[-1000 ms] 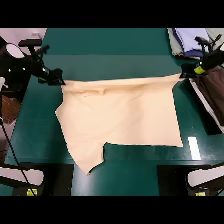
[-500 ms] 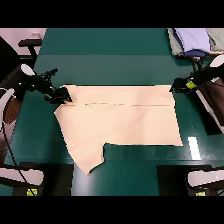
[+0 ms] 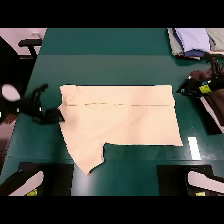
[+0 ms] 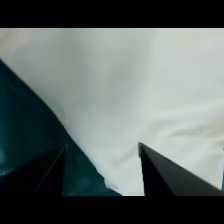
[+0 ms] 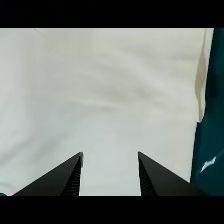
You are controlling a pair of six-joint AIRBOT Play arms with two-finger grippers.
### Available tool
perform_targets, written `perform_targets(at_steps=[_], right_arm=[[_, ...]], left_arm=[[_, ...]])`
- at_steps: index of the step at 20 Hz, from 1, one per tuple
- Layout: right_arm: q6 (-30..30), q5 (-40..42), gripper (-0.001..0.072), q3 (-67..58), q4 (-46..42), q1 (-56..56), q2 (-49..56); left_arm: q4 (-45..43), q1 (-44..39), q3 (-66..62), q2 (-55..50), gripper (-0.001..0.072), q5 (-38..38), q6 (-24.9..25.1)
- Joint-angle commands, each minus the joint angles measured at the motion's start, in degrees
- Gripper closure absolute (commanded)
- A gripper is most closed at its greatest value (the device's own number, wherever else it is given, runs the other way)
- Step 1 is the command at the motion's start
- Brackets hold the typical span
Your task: Fold the shirts.
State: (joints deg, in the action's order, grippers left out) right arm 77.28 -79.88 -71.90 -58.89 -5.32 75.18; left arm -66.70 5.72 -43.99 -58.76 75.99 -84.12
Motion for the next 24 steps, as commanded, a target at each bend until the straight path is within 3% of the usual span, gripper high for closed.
perform_targets(at_steps=[1,14,15,16,17,21,24], right_arm=[[-0.22,2.97,0.0305,4.7,0.44,-0.48,-6.05],[-0.24,2.89,0.0305,5.14,0.42,-0.48,-7.32],[-0.24,2.32,0.0305,5.14,0.37,-0.48,-7.32],[-0.24,1.7,0.0305,5.14,0.26,-0.55,-7.32],[-0.24,1.36,0.0305,5.14,0.24,-0.55,-7.32],[0.15,-3.67,0.0305,5.88,-6.62,-0.63,-7.39],[1.14,-6.25,0.0304,13.31,-10.19,-4.66,-8.81]], left_arm=[[4.63,-0.04,14.69,11.37,0.0223,1.07,-1.42],[11.85,-0.04,25.83,14.29,0.023,-4.74,-0.33],[11.87,-0.02,25.83,14.29,0.028,-5.11,-0.37],[11.89,-0.02,25.83,14.29,0.0588,-5.11,-0.22],[12.31,-0.02,25.83,14.29,0.0681,-5.16,0.61],[12.87,-0.02,24.17,14.4,0.0685,-4.87,0.59],[12.72,-0.02,21.68,14.73,0.0685,-4.85,1.07]])
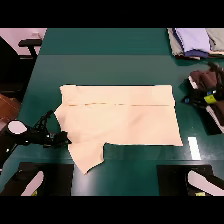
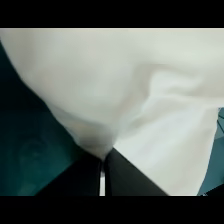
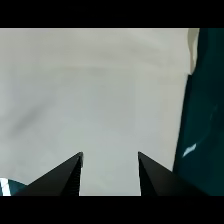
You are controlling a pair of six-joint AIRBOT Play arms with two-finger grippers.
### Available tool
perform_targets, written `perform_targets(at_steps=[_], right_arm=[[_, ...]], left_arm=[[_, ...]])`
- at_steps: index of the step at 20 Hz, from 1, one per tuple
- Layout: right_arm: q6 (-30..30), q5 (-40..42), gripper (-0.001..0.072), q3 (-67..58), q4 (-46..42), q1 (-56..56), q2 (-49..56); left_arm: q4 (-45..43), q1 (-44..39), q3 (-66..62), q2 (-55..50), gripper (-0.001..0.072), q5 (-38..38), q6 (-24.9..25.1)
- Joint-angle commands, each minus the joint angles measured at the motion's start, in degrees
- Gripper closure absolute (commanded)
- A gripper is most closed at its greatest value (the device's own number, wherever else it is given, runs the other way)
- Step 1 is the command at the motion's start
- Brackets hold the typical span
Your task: Fold the shirts.
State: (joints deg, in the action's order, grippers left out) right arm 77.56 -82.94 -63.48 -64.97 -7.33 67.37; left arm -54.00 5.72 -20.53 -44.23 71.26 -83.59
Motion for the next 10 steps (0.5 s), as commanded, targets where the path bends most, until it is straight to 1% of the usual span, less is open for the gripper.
perform_targets(at_steps=[1,2,3,4,6,7,8,9,10], right_arm=[[0.85,-2.56,0.0301,8.41,-4.13,-4.55,-1.88],[0.85,-2.54,0.0293,12.07,-4.22,-6.75,-2.58],[0.85,-2.71,0.0171,15.96,-4.22,-9.31,-3.04],[0.85,-2.73,0.0115,19.26,-4.15,-11.65,-2.95],[0.85,-2.78,0.0132,24.7,-4.02,-15.3,-1.44],[0.85,-2.73,0.0167,26.49,-4.07,-15.96,-0.5],[0.85,-2.6,0.0169,27.91,-4.02,-16.0,0.46],[0.83,-2.01,0.0221,29.05,-3.85,-15.76,1.46],[0.81,-1.2,0.03,29.73,-3.65,-15.1,2.21]], left_arm=[[0.02,-0.02,-2.36,0.2,0.0685,-0.17,1.14],[0.04,-0.02,-2.67,0.2,0.0685,-0.35,1.11],[0.04,-0.02,-2.8,0.2,0.0685,-0.33,1.14],[0.07,-0.02,-2.8,0.2,0.0685,-0.33,1.11],[0.11,-0.02,-2.8,0.2,0.0685,-0.35,1.11],[0.15,-0.02,-2.8,0.2,0.0685,-0.35,1.11],[0.28,-0.02,-2.8,0.2,0.0685,-0.37,1.11],[0.35,-0.02,-2.8,0.2,0.0685,-0.39,1.11],[0.35,-0.02,-2.8,0.2,0.0685,-0.44,1.11]])
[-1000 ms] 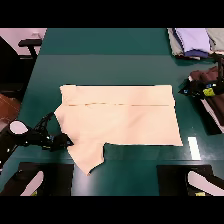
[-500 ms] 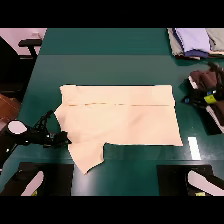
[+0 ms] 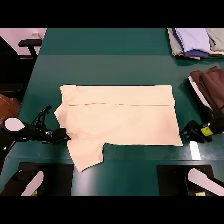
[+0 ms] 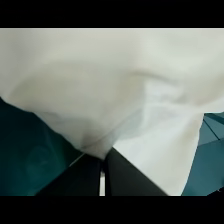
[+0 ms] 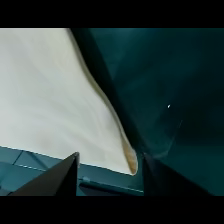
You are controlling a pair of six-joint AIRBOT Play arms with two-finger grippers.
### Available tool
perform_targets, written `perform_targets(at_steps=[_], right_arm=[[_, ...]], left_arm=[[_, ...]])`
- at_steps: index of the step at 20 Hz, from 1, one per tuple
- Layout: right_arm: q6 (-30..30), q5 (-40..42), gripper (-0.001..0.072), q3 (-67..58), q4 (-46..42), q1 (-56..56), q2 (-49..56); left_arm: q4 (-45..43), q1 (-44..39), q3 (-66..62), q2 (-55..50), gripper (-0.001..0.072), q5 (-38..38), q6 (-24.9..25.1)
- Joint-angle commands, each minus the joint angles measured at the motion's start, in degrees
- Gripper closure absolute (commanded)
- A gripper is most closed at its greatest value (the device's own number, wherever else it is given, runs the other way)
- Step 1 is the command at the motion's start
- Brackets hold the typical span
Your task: Fold the shirts.
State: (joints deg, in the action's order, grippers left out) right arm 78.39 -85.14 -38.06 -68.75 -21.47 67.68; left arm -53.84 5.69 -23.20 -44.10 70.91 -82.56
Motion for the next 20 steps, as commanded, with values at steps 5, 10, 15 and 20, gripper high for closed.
perform_targets(at_steps=[5,10,15,20], right_arm=[[-0.02,3.56,0.0543,2.1,-0.44,6.6,2.75],[0.0,0.04,0.0694,-1.97,-0.87,11.61,-2.71],[0.7,-7.5,0.0695,-1.99,-11.74,14.95,-14.88],[2.8,-3.52,0.0696,-9.07,-13.33,17.33,-18.6]], left_arm=[[0.26,0.0,-0.15,0.07,0.0685,-0.07,0.09],[-5.46,-0.02,-3.78,5.11,0.0687,7.74,-2.89],[-8.76,-0.02,-6.23,15.87,0.0687,24.79,-9.73],[-9.05,0.0,-14.69,12.66,0.0687,12.39,-8.41]])
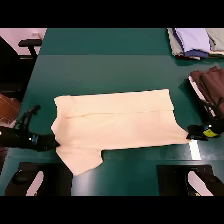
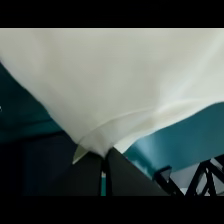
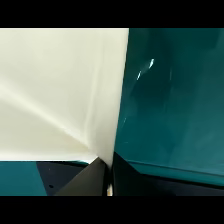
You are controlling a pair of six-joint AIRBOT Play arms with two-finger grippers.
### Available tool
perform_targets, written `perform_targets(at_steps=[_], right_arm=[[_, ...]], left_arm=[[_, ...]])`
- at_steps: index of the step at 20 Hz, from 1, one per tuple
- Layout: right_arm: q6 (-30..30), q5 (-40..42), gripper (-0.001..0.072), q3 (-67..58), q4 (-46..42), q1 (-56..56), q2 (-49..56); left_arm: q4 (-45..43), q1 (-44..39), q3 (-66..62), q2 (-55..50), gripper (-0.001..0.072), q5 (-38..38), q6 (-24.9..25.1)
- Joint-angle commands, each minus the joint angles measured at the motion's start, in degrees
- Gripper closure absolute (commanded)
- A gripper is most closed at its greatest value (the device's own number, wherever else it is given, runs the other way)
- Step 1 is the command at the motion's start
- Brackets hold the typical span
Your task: Fold the shirts.
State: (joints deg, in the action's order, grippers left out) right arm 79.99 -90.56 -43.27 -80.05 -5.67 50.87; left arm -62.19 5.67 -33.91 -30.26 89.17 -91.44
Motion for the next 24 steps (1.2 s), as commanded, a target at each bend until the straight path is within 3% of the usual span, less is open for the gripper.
perform_targets(at_steps=[1,5,11,18,19,20,21,22,24], right_arm=[[1.2,2.91,0.0696,-6.56,-2.03,2.69,0.37],[1.18,8.0,0.0696,-16.52,-2.03,7.41,13.33],[0.48,10.23,0.0695,-32.65,2.99,8.46,33.29],[0.28,9.31,0.069,-46.12,7.13,8.41,44.81],[-0.96,9.38,0.0637,-47.04,9.38,8.02,45.55],[-2.21,9.6,0.0509,-47.6,12.22,7.54,45.97],[-3.32,9.84,0.0386,-48.0,15.34,6.73,46.16],[-4.74,10.1,0.0319,-47.95,17.86,5.64,46.14],[-6.1,8.57,0.0293,-47.91,20.63,2.78,46.14]], left_arm=[[-0.57,0.02,-5.38,-4.07,0.0687,-8.5,1.68],[-0.35,0.02,-12.13,-20.5,0.0686,-15.91,8.0],[-0.26,0.02,-27.93,-45.0,0.0685,-19.61,14.43],[-0.11,0.02,-35.01,-52.11,0.0681,-24.22,15.39],[0.0,0.02,-35.01,-52.11,0.0626,-24.22,15.39],[1.09,0.02,-35.01,-52.11,0.0336,-24.24,15.32],[2.14,0.02,-35.12,-52.11,0.0164,-24.74,14.78],[2.78,0.02,-35.52,-52.09,0.0157,-24.74,14.71],[3.72,0.02,-37.66,-52.04,0.0158,-23.56,14.73]])
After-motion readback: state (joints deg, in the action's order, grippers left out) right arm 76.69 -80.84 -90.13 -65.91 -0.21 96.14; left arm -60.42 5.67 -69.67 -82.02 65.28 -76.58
